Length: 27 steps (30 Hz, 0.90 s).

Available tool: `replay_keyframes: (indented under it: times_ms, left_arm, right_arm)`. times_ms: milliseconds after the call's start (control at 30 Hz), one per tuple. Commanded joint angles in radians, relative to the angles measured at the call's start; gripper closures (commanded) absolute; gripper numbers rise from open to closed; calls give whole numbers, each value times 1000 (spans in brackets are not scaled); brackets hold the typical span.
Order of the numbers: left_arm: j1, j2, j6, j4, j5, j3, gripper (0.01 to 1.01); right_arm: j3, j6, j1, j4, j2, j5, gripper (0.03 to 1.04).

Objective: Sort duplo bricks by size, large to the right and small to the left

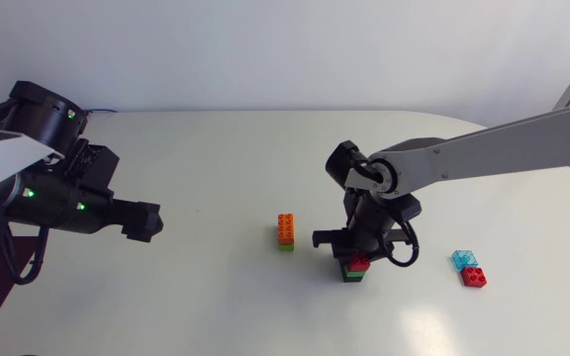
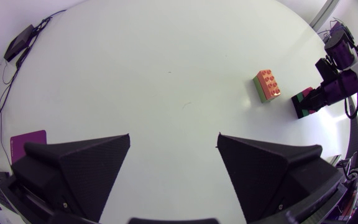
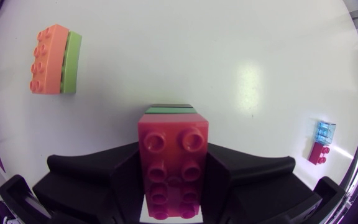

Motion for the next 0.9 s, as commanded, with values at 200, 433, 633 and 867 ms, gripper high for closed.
replay_keyframes:
  times_ms: [200, 433, 633, 867]
  left_arm:
    - [-7, 7, 4, -1, 6, -9, 54]
    - [-7, 7, 6, 1, 6, -12, 54]
    - [-9, 4, 6, 1, 4, -10, 54]
    - [-13, -1, 7, 1, 6, -18, 54]
  right_arm:
    - [-47, -7, 36, 18, 68, -12, 530]
    - [-60, -7, 40, 38, 48, 19, 882]
    - [-46, -30, -10, 36, 25, 37, 884]
    - [34, -156, -256, 27, 51, 51, 884]
